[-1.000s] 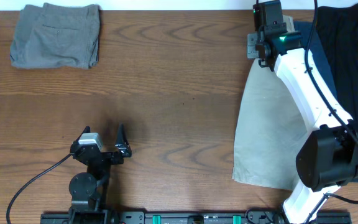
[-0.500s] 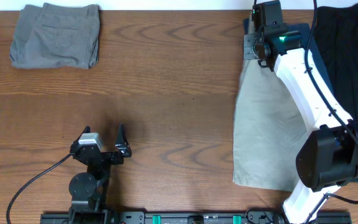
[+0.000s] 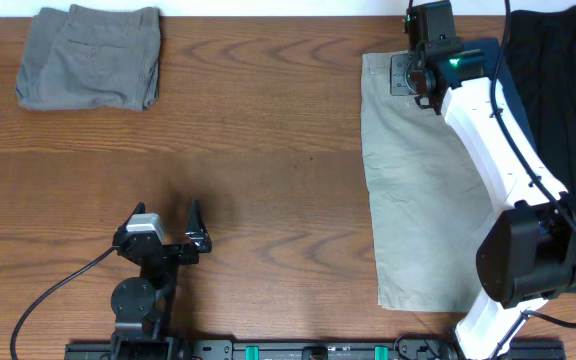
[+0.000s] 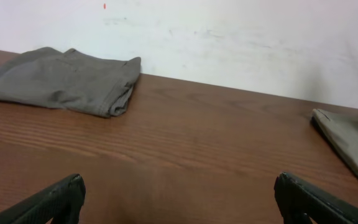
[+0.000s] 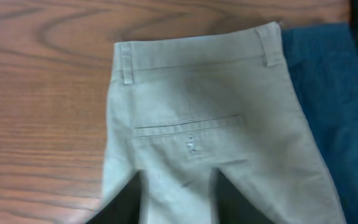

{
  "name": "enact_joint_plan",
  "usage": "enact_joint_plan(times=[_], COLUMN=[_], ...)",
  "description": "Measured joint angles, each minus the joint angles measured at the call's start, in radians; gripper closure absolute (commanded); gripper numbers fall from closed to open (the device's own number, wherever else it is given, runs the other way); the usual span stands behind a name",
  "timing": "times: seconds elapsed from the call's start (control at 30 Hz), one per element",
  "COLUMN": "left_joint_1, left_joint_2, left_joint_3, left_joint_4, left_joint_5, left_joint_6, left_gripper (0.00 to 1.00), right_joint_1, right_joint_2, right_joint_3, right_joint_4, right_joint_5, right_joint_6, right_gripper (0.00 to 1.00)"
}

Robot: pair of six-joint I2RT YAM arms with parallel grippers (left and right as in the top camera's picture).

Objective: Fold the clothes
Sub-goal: 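Grasp the khaki trousers' waistband with the right gripper and pull left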

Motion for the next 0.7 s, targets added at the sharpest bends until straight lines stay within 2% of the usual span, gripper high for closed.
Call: enact_joint_plan(times=[0.2, 0.37, 0.5, 0.7], left_joint_1=[0.000, 0.000, 0.000, 0.000], left_joint_2=[0.000, 0.000, 0.000, 0.000], left_joint_3=[0.000, 0.000, 0.000, 0.000], left_joint_4=[0.000, 0.000, 0.000, 0.000], left_joint_5=[0.000, 0.000, 0.000, 0.000], left_joint_6=[0.000, 0.000, 0.000, 0.000], left_gripper=[0.02, 0.02, 0.02, 0.02], right_joint_1=[0.003, 0.025, 0.056, 0.100], right_joint_2=[0.031, 0.163, 0.264, 0.312], right_joint_3=[0.001, 0.003, 0.003, 0.003], right_joint_4=[0.022, 0.070, 0.102, 0.135], right_joint_5=[-0.049, -0.077, -0.085, -0.051], right_joint_6=[-0.002, -0.014, -0.026, -0.037], right_gripper=[0.51, 0.55, 0.53, 0.55])
